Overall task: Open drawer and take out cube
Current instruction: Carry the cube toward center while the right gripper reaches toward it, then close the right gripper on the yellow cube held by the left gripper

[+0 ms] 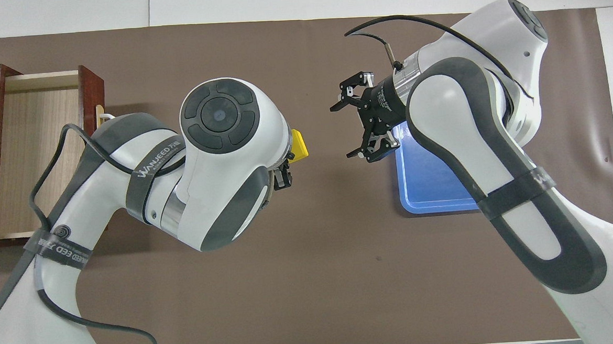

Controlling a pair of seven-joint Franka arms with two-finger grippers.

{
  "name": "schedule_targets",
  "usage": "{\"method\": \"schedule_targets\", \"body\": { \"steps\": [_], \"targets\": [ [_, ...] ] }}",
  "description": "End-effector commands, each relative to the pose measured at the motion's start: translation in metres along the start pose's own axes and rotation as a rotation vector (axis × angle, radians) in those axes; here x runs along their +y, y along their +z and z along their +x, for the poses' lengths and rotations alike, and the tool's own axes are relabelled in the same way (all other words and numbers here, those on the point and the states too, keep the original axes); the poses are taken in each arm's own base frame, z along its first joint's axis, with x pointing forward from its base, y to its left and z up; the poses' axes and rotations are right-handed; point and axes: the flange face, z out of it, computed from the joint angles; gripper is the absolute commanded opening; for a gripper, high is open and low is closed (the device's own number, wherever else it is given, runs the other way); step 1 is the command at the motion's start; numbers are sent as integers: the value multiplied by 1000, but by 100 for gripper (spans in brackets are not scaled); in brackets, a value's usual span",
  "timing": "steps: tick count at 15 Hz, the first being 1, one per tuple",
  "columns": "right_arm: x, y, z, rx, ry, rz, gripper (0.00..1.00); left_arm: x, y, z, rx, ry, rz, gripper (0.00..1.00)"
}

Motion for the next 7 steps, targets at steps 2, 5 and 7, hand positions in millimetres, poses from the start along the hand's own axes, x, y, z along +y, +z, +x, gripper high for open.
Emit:
{"method": "schedule_targets", "body": {
  "steps": [2,5,7],
  "targets": [
    [1,6,-12,33,-70,-45,100,-3,25,-26,6,-7,2,0],
    [4,11,-8,31,-130,-69,100,-3,25,-28,2,-7,0,0],
    [4,11,-6,30,-167,-66,100,-2,25,-28,0,-8,-3,0]
  ]
}}
